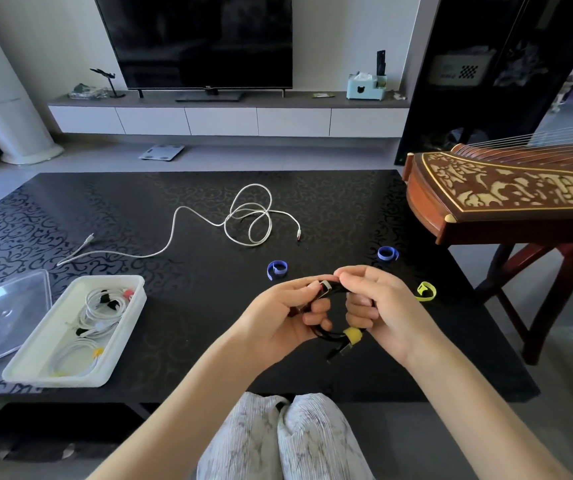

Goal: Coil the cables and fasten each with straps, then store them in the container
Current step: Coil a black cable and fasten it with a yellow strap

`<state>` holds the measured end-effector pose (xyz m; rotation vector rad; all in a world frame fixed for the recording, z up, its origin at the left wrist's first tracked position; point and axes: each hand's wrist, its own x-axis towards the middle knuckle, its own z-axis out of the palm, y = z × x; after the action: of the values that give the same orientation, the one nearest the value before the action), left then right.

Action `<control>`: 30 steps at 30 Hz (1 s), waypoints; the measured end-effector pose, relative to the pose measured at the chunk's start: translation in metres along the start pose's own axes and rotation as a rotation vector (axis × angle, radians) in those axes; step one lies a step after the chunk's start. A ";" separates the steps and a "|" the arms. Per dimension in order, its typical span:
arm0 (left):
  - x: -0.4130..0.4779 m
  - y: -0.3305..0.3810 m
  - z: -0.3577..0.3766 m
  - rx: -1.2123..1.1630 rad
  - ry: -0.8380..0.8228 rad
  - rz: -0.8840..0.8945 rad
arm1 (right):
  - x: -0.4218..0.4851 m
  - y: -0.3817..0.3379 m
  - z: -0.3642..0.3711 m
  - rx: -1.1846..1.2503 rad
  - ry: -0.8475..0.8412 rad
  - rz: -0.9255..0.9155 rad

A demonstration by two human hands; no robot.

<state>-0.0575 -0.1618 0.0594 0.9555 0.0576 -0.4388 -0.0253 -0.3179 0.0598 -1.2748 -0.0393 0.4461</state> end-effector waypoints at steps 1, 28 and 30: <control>0.001 0.001 -0.001 -0.012 -0.009 -0.012 | 0.000 -0.001 0.000 -0.005 -0.013 -0.004; 0.065 0.001 -0.040 0.148 0.408 0.114 | 0.088 0.049 -0.144 -1.463 0.413 -0.456; 0.064 0.003 -0.040 0.169 0.417 0.138 | 0.063 0.030 -0.105 -0.970 0.233 -0.393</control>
<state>0.0074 -0.1494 0.0229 1.1988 0.3349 -0.1120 0.0520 -0.3857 -0.0138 -2.2048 -0.3356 -0.1053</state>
